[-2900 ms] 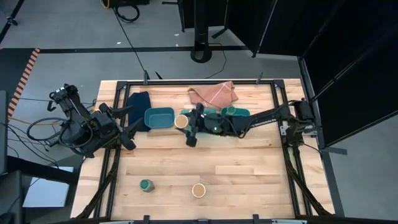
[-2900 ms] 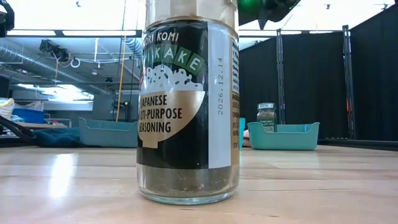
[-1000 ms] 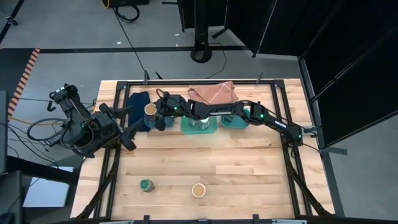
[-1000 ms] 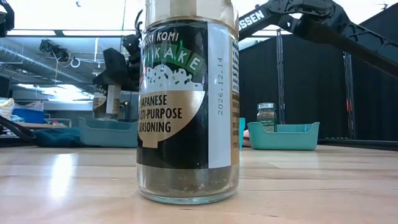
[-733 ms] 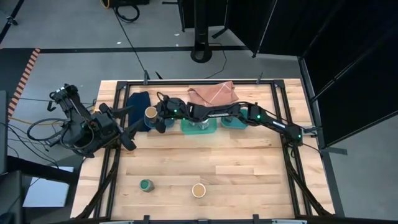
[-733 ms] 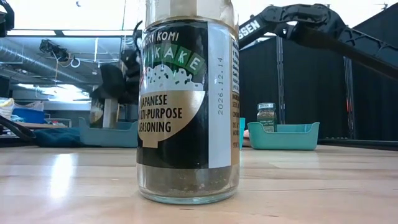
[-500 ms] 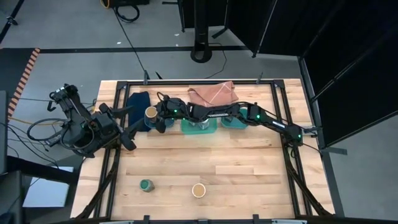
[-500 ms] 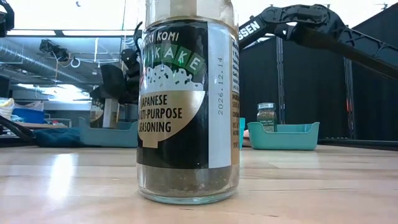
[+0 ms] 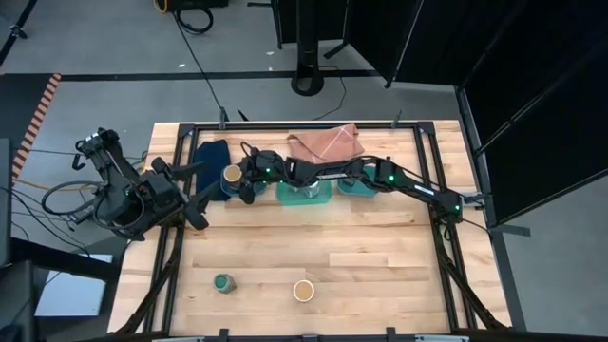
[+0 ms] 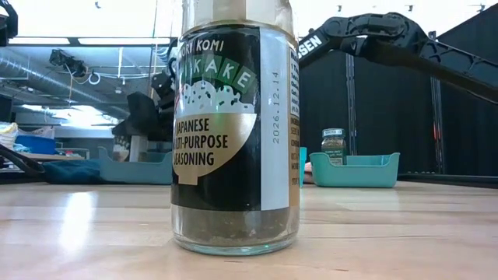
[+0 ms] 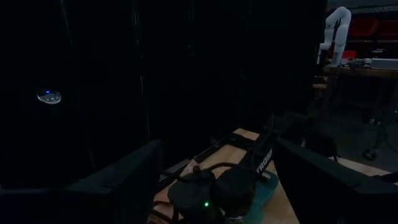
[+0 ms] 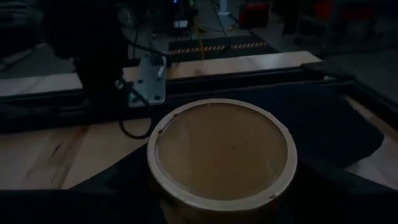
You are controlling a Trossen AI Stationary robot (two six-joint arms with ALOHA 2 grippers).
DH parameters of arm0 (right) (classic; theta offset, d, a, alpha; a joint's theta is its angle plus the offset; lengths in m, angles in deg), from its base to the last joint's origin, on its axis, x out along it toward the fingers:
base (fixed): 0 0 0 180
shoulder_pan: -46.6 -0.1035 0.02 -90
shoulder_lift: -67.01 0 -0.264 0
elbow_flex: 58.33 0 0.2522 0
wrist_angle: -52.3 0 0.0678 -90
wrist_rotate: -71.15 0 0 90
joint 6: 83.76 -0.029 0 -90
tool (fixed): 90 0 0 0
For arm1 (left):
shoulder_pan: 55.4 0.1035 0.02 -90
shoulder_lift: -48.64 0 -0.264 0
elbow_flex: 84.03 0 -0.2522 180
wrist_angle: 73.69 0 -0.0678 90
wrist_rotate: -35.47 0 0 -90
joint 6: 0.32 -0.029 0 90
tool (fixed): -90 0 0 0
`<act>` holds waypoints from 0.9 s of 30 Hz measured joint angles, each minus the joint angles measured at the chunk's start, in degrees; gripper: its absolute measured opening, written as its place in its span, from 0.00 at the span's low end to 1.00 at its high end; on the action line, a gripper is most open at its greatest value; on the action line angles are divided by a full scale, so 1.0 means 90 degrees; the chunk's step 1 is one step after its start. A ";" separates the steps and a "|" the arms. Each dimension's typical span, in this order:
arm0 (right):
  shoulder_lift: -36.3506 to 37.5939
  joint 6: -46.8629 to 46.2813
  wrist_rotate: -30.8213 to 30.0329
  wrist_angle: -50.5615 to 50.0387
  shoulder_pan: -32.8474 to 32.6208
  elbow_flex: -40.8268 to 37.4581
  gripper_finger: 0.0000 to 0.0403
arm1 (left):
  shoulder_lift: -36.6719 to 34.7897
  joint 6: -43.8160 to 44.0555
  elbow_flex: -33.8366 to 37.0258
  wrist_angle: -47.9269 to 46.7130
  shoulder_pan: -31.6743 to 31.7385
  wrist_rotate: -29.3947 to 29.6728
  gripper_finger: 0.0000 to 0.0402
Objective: Sort spices by type
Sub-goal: Put the top gold seasoning bottle into the blue bin
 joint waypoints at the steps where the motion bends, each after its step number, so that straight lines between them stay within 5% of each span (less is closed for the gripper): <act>1: 0.0000 0.0007 -0.0014 -0.0005 0.0000 0.0000 0.71 | 0.0000 0.0002 0.0000 -0.0005 -0.0001 0.0000 0.77; 27: 0.0010 0.0284 0.0001 -0.0047 0.0007 0.0000 0.77 | 0.0000 0.0034 0.0000 -0.0021 0.0001 0.0000 0.77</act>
